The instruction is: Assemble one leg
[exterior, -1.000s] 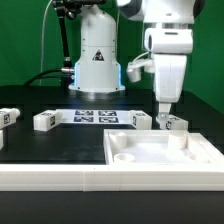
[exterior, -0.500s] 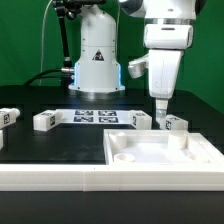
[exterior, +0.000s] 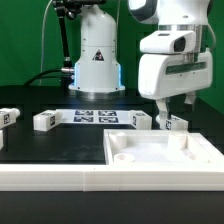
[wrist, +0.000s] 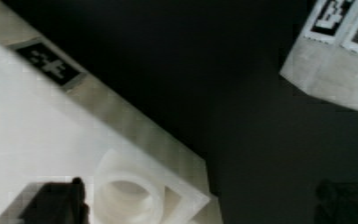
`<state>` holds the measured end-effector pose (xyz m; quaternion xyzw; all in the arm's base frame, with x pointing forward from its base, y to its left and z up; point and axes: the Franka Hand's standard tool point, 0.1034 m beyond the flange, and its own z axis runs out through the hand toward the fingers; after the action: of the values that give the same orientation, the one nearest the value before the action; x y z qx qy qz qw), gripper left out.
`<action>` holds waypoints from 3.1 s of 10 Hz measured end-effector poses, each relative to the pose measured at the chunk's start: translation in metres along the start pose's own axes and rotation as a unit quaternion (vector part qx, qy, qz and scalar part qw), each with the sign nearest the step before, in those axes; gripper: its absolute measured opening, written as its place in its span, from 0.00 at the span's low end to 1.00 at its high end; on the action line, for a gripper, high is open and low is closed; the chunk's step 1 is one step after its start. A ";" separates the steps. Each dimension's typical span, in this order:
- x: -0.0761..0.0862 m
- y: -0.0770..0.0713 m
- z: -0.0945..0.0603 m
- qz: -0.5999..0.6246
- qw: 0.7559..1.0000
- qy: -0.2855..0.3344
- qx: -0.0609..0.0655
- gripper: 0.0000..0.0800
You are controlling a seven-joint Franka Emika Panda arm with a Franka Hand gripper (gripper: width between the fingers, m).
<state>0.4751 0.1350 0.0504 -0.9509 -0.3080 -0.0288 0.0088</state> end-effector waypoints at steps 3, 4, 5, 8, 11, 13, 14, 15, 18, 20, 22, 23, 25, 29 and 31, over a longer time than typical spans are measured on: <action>0.003 -0.003 0.005 0.103 0.995 0.010 0.010 0.81; 0.003 -0.005 0.005 0.136 0.991 0.010 0.014 0.81; 0.003 -0.011 0.007 0.149 0.989 0.014 0.015 0.81; -0.003 -0.021 0.010 0.140 0.990 0.001 0.018 0.81; -0.008 -0.023 0.010 0.138 0.988 -0.063 0.029 0.81; -0.010 -0.034 0.011 0.149 0.979 -0.136 0.031 0.81; -0.011 -0.036 0.015 0.146 0.975 -0.166 0.035 0.81; -0.013 -0.038 0.018 0.153 0.970 -0.185 0.036 0.81; -0.026 -0.047 0.026 0.164 0.947 -0.275 0.035 0.81; -0.032 -0.049 0.027 0.161 0.925 -0.342 0.043 0.81; -0.037 -0.047 0.030 0.157 0.899 -0.406 0.053 0.81; -0.038 -0.046 0.032 0.156 0.891 -0.422 0.056 0.81; -0.042 -0.046 0.037 0.151 0.863 -0.478 0.066 0.81; -0.039 -0.046 0.038 0.152 0.865 -0.473 0.065 0.49; -0.039 -0.046 0.038 0.152 0.865 -0.473 0.065 0.36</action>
Offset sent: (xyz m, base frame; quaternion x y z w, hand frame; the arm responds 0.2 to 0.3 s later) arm 0.0000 0.0000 0.0000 0.0000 0.0000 0.1938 0.9810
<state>0.4186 0.1505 0.0098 -0.8826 -0.1285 0.4465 -0.0715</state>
